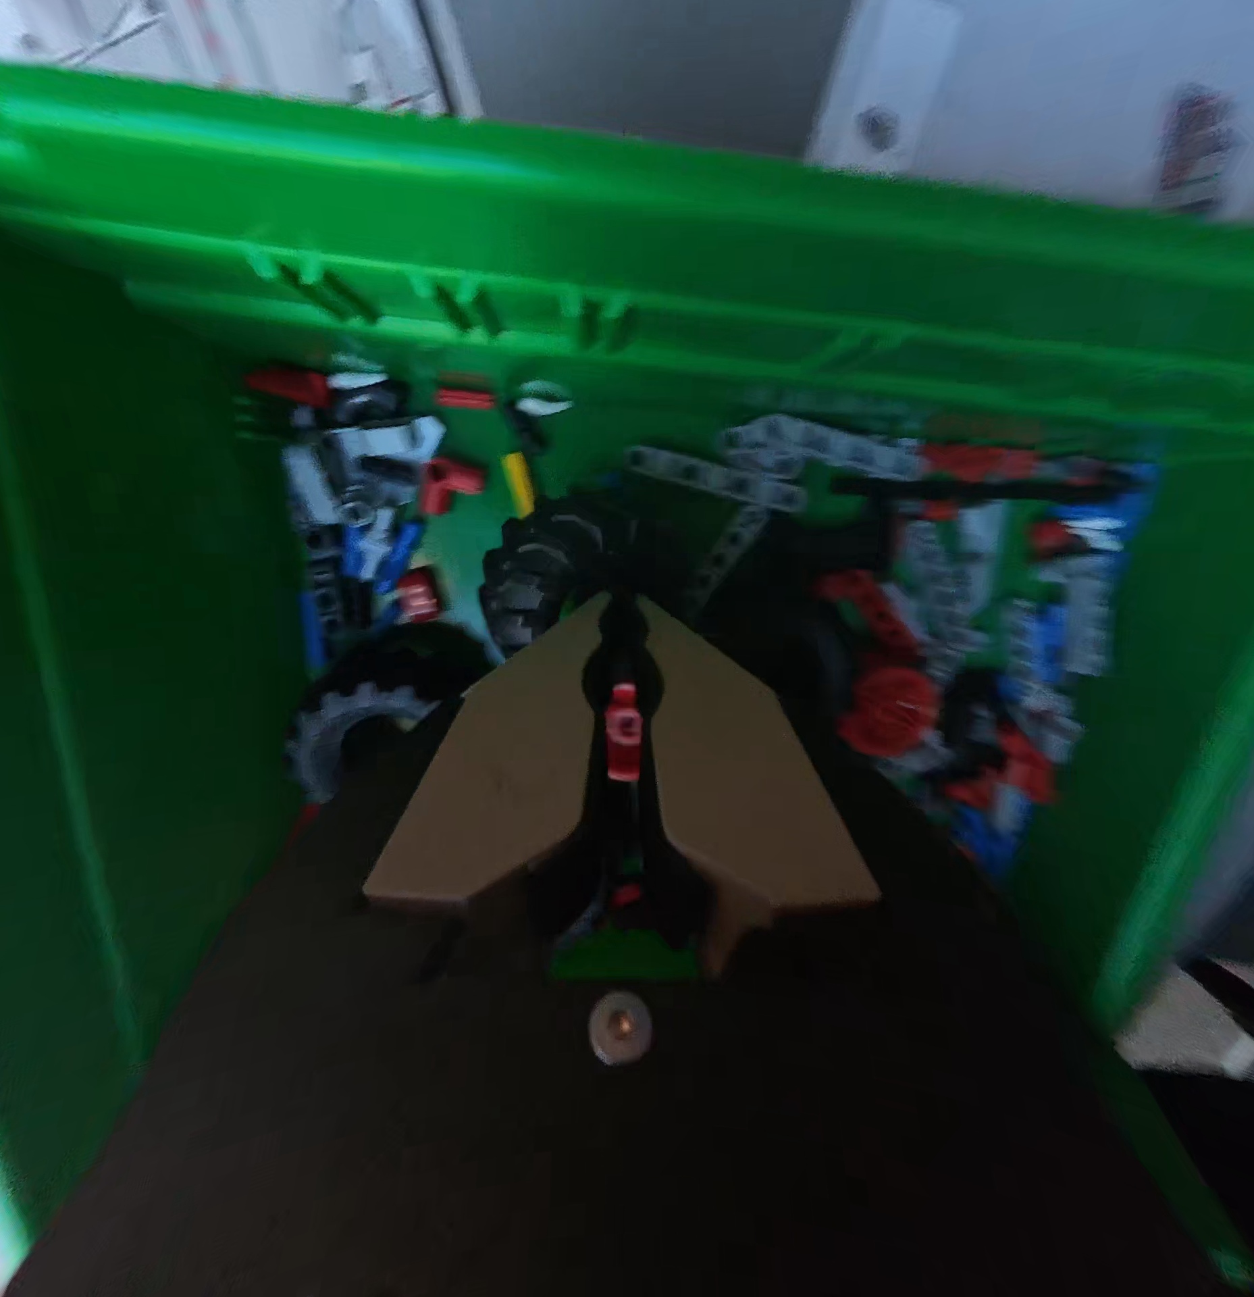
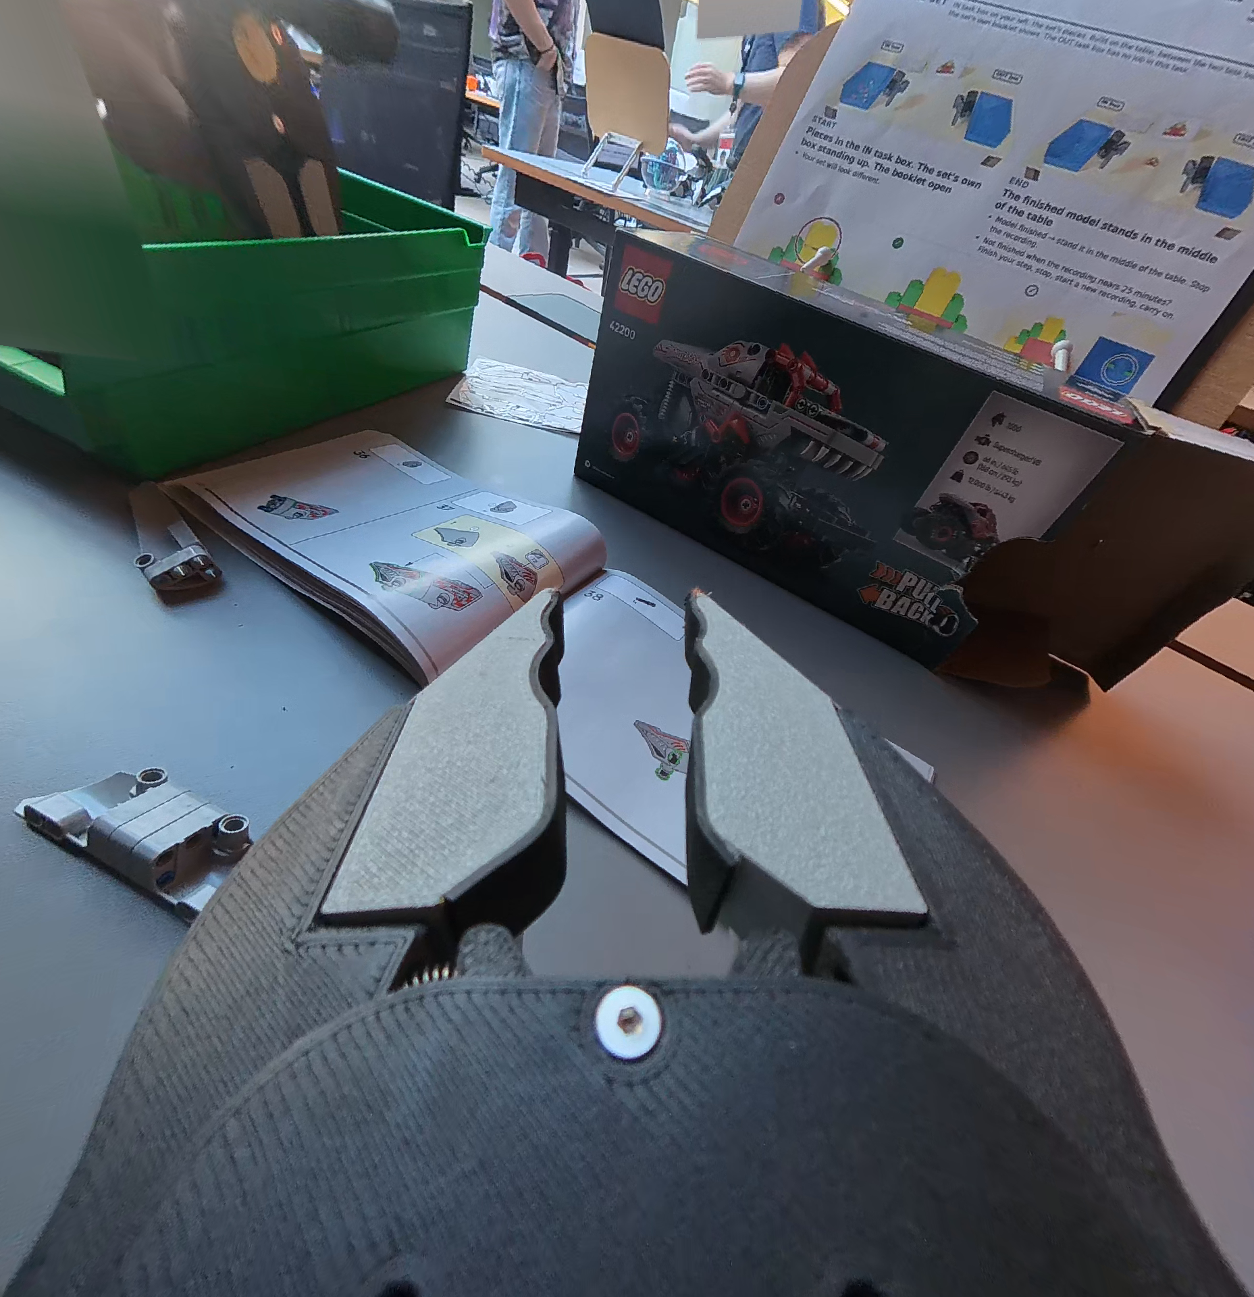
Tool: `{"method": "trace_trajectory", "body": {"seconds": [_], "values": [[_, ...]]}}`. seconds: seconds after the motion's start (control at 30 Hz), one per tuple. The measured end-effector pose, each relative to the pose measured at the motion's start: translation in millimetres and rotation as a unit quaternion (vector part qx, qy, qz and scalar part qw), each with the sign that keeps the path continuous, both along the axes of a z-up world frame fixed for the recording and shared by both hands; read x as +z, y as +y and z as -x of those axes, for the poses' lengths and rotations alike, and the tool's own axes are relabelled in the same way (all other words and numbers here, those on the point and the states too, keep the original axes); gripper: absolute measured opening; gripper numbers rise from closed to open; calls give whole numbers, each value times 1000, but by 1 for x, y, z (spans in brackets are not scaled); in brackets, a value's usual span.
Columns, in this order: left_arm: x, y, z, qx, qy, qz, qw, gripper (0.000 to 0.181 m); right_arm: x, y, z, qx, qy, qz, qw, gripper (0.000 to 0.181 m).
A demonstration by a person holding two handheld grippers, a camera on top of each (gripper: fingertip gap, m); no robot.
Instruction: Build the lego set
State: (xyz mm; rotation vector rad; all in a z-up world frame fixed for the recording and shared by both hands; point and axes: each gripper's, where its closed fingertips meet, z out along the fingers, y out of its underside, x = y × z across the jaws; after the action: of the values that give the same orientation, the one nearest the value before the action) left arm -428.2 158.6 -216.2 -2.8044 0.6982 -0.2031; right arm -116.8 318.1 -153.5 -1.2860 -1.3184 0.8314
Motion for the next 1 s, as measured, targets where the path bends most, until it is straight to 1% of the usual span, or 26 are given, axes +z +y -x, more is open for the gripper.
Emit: {"method": "trace_trajectory", "body": {"seconds": [0.03,0.07,0.1,0.13,0.2,0.23,0.27,0.33,0.37,0.43,0.47,0.5,0.57,0.6,0.67,0.73,0.8,0.87,0.93,1.0], "values": [[11,-5,-16,-19,-57,1,998,0,0,0,0,1,-1,0,1000,32],[25,-10,-30,-41,-109,-6,993,0,0,-1,0,2,-1,0,1000,32],[37,-14,-34,-51,-135,-15,989,0,0,-1,0,2,-1,-1,1000,32],[44,-13,-27,-37,-123,-33,991,0,0,-1,0,2,-1,-2,1000,32],[52,0,14,40,-40,-77,995,0,0,-1,0,2,0,-2,1000,31],[55,4,37,80,7,-94,992,0,0,-1,0,1,0,-2,1000,31],[59,7,53,107,36,-109,987,0,0,-1,0,1,-1,-1,1000,31],[64,12,62,126,41,-131,982,0,0,0,1,1,-1,0,1000,31],[63,14,62,131,37,-132,982,1,-1,0,1,1,-2,0,1000,31],[54,16,66,140,45,-120,982,15,-1,0,1,-1,-3,-2,1000,31],[46,16,68,141,55,-106,983,26,-1,0,1,-1,-3,-3,1000,31],[38,14,72,143,69,-90,983,31,-1,0,0,-2,-3,-3,1000,31],[17,8,81,156,105,-49,981,31,0,0,0,-2,-2,-4,1000,31],[7,2,82,157,113,-20,981,31,0,0,0,-2,-2,-3,1000,31],[6,2,78,152,109,-23,982,22,0,0,0,-2,-3,-3,1000,31],[-2,-7,56,120,60,15,991,12,-1,0,1,-2,-3,-2,1000,31],[5,-3,27,79,-15,4,997,2,-2,0,1,-1,-6,-1,1000,31],[20,7,8,54,-67,-33,996,0,-2,0,1,0,-7,-1,1000,31],[37,16,11,62,-72,-78,992,0,-2,-1,1,0,-6,-1,1000,31],[46,20,32,95,-23,-108,989,0,-1,-1,1,0,-4,0,1000,31]]}}
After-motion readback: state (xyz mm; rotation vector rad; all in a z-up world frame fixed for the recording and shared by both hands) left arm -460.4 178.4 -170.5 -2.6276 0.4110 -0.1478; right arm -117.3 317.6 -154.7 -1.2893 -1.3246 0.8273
